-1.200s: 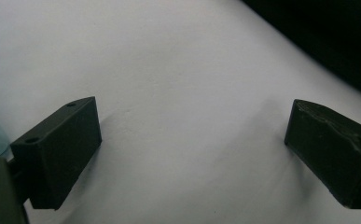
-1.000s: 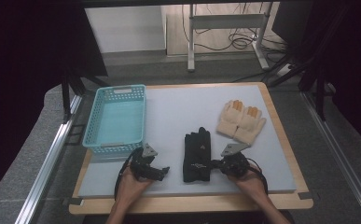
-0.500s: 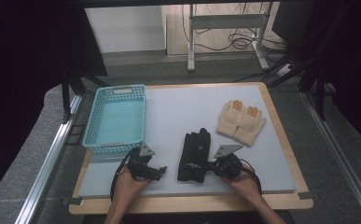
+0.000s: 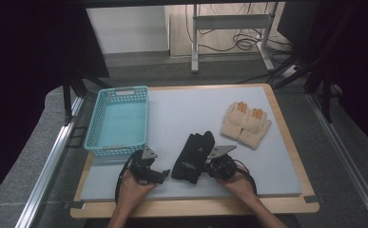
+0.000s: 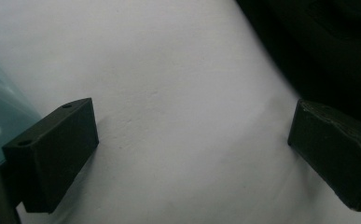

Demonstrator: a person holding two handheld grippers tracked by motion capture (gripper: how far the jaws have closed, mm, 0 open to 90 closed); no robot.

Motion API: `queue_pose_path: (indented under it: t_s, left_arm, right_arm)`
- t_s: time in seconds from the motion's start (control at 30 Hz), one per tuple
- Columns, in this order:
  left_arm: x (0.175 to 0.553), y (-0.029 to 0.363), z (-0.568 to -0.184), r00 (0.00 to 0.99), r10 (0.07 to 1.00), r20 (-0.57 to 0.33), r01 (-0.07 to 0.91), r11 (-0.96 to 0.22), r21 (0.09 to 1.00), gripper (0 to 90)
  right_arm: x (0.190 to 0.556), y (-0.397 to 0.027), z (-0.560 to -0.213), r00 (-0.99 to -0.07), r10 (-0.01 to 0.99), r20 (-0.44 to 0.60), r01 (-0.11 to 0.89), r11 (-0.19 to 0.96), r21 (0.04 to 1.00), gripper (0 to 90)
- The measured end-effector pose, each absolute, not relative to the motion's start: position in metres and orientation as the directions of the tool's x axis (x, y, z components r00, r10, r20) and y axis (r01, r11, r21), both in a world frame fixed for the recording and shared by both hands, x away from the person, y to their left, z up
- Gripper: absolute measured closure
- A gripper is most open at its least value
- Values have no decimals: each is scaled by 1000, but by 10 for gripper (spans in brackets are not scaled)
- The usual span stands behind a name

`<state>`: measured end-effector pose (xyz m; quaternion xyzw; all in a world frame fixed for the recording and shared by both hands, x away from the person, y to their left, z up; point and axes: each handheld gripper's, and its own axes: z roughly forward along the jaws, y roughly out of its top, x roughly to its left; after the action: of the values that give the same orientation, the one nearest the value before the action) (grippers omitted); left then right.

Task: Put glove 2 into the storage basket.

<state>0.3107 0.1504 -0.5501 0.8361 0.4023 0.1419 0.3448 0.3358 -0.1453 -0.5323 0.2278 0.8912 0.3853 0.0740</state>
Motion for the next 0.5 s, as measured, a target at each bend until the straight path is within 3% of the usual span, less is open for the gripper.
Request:
queue_pose_path:
  t_s: [0.5]
  left_arm:
    - [311,150,-550,637,770,-40,574,-439,691,19]
  right_arm:
    - [355,-119,-535,-876,481,25,345,590,730,834]
